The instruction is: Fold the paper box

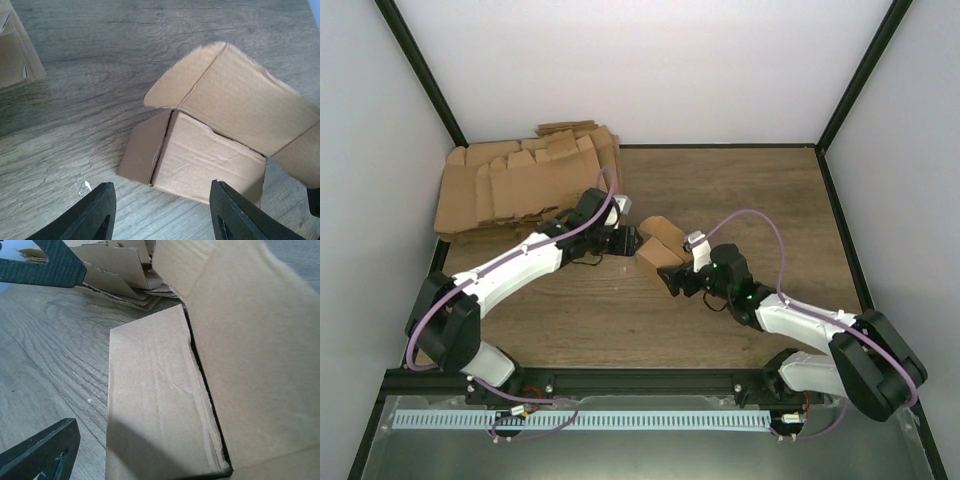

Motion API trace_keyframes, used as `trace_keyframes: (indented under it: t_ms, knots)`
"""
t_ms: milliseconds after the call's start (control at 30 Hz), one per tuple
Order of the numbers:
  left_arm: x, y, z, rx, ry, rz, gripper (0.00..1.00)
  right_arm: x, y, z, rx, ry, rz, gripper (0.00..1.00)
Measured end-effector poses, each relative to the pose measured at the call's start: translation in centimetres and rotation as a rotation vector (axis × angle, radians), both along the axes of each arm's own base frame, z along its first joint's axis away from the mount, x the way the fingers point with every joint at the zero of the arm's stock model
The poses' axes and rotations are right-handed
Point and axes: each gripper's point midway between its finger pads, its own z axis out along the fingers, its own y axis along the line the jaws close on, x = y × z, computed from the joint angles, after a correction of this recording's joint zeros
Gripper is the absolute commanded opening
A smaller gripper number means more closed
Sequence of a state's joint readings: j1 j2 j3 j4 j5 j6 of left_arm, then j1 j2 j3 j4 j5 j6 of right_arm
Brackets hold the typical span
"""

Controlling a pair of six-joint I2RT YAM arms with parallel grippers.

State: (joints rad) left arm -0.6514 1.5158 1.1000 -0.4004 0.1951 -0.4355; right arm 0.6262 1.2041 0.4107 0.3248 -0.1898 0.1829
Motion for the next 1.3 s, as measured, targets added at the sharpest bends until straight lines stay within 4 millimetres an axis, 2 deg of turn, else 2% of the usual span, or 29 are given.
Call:
trace_keyframes:
  t_ms: [200,300,400,600,733,833,967,1133,1233,1300]
  knots:
    - [-0.2,0.4,-0.3,0.025,0.007,-0.012,0.54,0.0,0.4,-0.6,-0.001,-0.022,0.028,0.84]
    - [-0.1,0.6,-0.1,0.042,-0.004,-0.019,0.55,0.2,0.5,-1.8,-0.024,-0.008,0.035,0.66]
    - [0.0,1.0,0.6,0.06,-0.027,-0.019,0.55,0.4,0.7,-1.8,-0.022,-0.023,0.038,0.55]
    - [-0.3,2.7,4.1,0.088,-0.125,-0.009,0.6,-0.3,1.5,-1.3,0.003,-0.03,0.091,0.53]
    - [-0.7,3.7,6.2,0.098,-0.202,-0.015,0.62,-2.7,2.8,-0.6,0.023,-0.054,0.185,0.53]
    - [-1.4,4.6,6.9,0.113,-0.262,-0.033,0.67,-4.2,3.8,0.2,0.045,-0.075,0.261,0.54]
    - [-2.3,5.3,5.8,0.114,-0.286,-0.058,0.68,-5.4,4.7,0.5,0.045,-0.091,0.325,0.55]
    - [-2.6,6.0,2.2,0.107,-0.217,-0.068,0.67,-7.3,6.0,-0.9,0.006,-0.075,0.402,0.55]
    - [-2.3,6.0,0.9,0.112,-0.18,-0.066,0.64,-7.6,6.2,-1.9,-0.018,-0.056,0.413,0.55]
    - [-2.2,5.9,0.6,0.102,-0.166,-0.072,0.64,-7.5,6.3,-1.8,-0.02,-0.063,0.416,0.55]
